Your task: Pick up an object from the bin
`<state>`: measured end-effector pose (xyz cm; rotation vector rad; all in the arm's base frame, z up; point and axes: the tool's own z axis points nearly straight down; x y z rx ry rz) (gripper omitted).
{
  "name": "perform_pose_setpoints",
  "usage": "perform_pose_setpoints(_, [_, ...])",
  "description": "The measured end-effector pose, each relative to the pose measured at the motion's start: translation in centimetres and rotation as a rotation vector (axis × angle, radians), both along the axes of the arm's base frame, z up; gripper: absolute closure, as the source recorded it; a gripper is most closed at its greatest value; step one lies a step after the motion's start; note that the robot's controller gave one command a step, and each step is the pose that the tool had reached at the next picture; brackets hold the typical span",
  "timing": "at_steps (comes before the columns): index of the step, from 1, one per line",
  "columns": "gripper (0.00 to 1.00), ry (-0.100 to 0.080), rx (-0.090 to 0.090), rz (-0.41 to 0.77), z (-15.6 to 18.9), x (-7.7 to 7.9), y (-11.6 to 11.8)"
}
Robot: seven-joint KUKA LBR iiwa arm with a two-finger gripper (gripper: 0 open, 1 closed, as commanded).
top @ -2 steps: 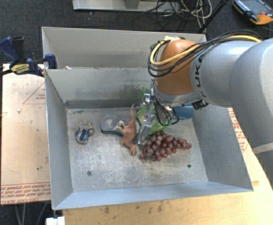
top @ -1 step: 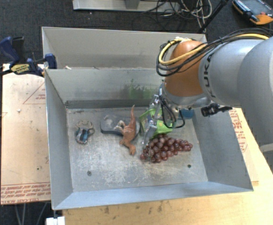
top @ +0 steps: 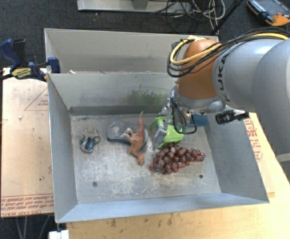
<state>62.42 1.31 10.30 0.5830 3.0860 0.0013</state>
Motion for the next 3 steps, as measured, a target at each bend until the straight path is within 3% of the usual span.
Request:
perform_pose_setpoints(1, [0.0, -0.001, -0.001, 0.238, 1.4, 1.3, -0.4])
perform_pose_setpoints(2, [0.0, -0.003, 0.0, 0.422, 3.0, 1.1, -1.9])
perform_pose_setpoints(3, [0.0, -0.004, 0.001, 0.507, 3.0, 0.1, -5.9])
